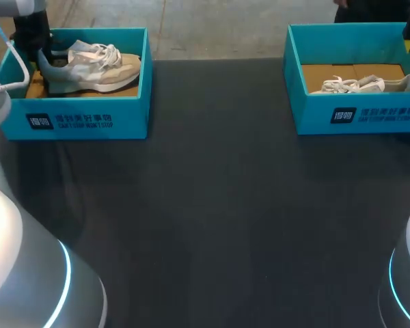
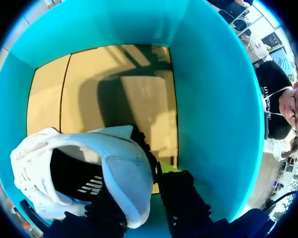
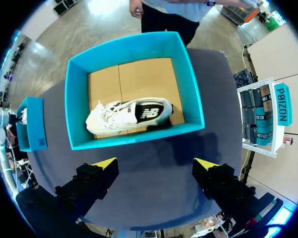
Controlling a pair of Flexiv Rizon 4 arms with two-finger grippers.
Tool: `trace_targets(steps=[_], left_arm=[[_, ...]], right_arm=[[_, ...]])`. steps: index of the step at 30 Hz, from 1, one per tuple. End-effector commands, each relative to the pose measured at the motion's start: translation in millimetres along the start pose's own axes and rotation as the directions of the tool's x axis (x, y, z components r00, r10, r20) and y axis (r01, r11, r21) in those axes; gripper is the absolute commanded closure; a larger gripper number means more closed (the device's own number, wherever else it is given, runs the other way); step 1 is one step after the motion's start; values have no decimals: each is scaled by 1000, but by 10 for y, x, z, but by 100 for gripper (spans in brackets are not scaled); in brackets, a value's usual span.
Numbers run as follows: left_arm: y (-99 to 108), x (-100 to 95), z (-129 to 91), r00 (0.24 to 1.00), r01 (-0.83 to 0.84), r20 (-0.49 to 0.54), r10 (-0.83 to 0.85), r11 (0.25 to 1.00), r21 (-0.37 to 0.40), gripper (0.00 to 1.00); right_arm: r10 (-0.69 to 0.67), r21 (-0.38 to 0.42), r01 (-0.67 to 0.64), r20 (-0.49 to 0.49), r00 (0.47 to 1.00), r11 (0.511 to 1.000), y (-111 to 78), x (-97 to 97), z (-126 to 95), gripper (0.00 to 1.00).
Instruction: Take the shoe out of the shoebox, open the shoe tongue, remove and reinsert the insole, then place the shoe into the shoebox
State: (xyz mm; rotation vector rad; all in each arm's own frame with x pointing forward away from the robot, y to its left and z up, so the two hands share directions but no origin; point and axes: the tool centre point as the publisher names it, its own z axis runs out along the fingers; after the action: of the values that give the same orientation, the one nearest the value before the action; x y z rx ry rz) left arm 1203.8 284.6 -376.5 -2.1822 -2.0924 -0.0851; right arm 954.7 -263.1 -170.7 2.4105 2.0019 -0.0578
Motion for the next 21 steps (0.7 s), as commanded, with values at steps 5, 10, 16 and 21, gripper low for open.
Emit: trace_targets(steps=[5, 10, 16, 21], left_arm=[[-161, 62, -203, 1000, -16, 1, 16, 1000, -21, 100], [-206, 144, -330, 1000, -14, 1, 14, 999, -41, 100], [-256, 212, -569, 1000, -11, 21, 13, 996, -86, 100], [-324, 211, -810, 999, -14, 44, 20, 991, -132, 100]], right_arm=[[1, -1, -1, 2, 1000, 1000, -7, 1, 0, 0], [1, -1, -1, 2, 1000, 1000, -7, 1, 0, 0], [1, -1, -1, 2, 1000, 1000, -7, 1, 0, 0], [1, -1, -1, 2, 1000, 1000, -7, 1, 0, 0]])
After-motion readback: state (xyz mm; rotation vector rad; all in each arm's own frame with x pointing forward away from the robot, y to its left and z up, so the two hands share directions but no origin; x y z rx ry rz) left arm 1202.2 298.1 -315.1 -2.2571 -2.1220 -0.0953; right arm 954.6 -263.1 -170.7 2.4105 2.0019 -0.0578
